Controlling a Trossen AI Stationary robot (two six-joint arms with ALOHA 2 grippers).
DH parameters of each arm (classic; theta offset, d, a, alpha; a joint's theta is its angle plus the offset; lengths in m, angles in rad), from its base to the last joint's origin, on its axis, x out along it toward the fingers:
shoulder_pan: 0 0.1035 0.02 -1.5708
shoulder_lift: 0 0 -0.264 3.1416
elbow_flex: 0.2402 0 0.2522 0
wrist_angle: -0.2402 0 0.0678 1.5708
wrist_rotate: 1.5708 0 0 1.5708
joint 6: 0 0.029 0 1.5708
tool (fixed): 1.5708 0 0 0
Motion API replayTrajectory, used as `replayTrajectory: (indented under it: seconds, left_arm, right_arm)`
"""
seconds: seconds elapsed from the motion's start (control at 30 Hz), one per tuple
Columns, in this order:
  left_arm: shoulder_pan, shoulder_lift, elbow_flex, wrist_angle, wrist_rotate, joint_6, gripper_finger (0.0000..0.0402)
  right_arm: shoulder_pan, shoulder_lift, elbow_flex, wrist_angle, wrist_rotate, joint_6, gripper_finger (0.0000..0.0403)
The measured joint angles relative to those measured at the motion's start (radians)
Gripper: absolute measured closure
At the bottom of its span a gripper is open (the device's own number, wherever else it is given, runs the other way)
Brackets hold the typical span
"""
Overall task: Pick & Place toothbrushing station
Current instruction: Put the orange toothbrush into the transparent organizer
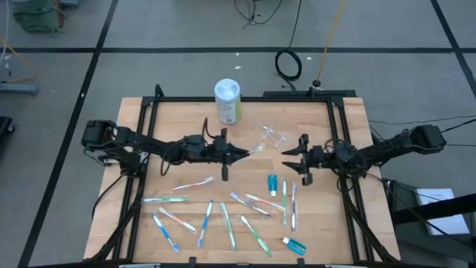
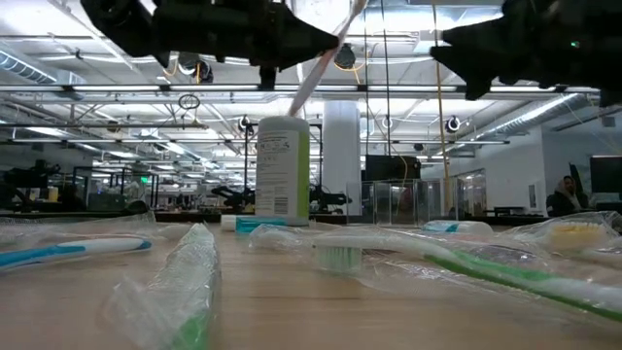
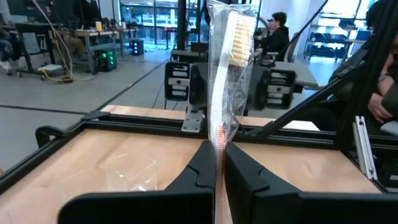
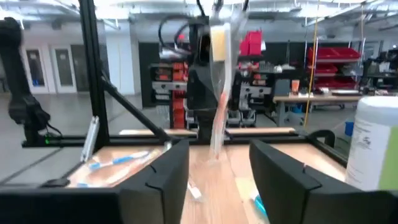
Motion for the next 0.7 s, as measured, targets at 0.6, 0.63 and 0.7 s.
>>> replayTrajectory:
  seconds: [0.6,0.63,0.7]
  left_arm:
    - [-0.024,0.051,0.059,-0.024,-0.001,-0.007,0.0382]
    - [-0.024,0.051,0.059,-0.024,-0.002,-0.007,0.038]
    - [-0.028,0.051,0.059,-0.023,-0.001,-0.007,0.0379]
  right_arm:
    - [-0.008,0.39,0.365,0.057,0.0,-0.084,0.0225]
    - [-0.008,0.405,0.378,0.056,0.0,-0.087,0.0225]
    - [-0.008,0.43,0.391,0.056,0.0,-0.094,0.0228]
